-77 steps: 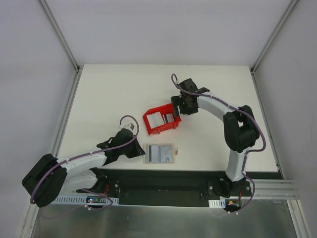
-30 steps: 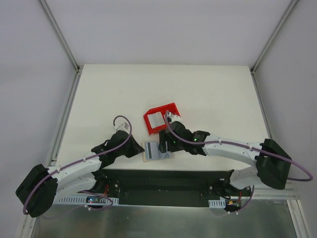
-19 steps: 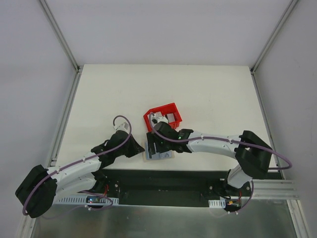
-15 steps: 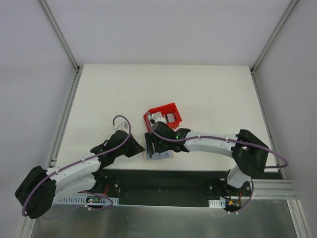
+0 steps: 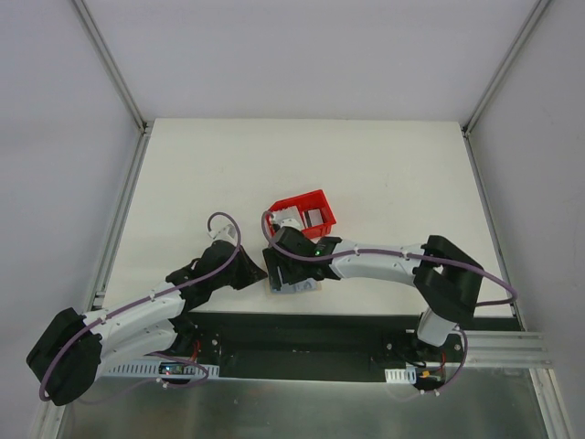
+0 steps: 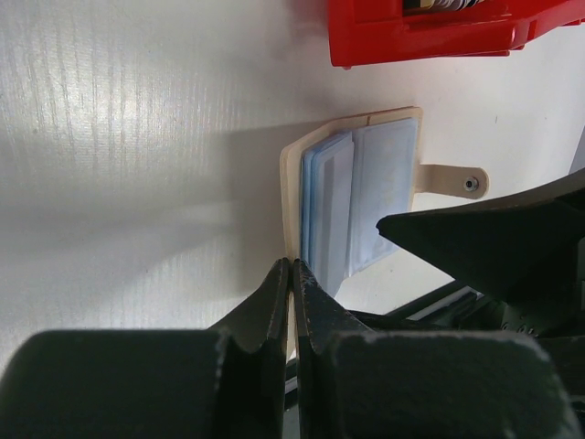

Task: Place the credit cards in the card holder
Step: Turn over the card slot in the card holder.

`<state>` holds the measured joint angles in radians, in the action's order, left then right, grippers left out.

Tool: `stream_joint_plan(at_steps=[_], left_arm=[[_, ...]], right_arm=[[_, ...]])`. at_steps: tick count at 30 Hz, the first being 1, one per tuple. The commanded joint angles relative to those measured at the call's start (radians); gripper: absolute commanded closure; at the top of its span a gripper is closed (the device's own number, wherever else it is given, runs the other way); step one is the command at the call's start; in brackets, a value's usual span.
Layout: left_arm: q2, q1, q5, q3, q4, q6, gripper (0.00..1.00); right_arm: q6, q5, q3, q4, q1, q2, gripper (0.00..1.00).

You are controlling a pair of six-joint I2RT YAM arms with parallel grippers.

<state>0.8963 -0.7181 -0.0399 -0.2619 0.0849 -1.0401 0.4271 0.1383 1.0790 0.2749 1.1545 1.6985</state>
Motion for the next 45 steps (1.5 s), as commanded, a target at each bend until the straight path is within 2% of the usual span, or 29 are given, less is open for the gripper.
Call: stream_joint_plan(at_steps=[1, 14, 18, 37, 45], left_arm=[[-0.01, 0.005, 0.012, 0.007, 0.021, -0.012, 1.0], [-0.007, 0.005, 0.006, 0.013, 0.027, -0.014, 1.0], [-0.01, 0.005, 0.006, 0.015, 0.033, -0.017, 1.0], [-0.01, 0.005, 0.009, 0.021, 0.042, -0.017, 1.0], [-0.014, 0.005, 0.014, 0.026, 0.042, -0.017, 1.0]], right_arm=[[-0.014, 0.017, 0.041, 0.023, 0.007, 0.018, 0.25], [-0.025, 0.046, 0.068, 0.064, 0.007, 0.052, 0.28], [-0.027, 0.049, 0.078, 0.064, 0.01, 0.044, 0.25], [-0.031, 0.098, 0.128, 0.148, 0.017, 0.092, 0.27], [-0.047, 0.184, 0.151, 0.219, 0.021, 0.07, 0.27]])
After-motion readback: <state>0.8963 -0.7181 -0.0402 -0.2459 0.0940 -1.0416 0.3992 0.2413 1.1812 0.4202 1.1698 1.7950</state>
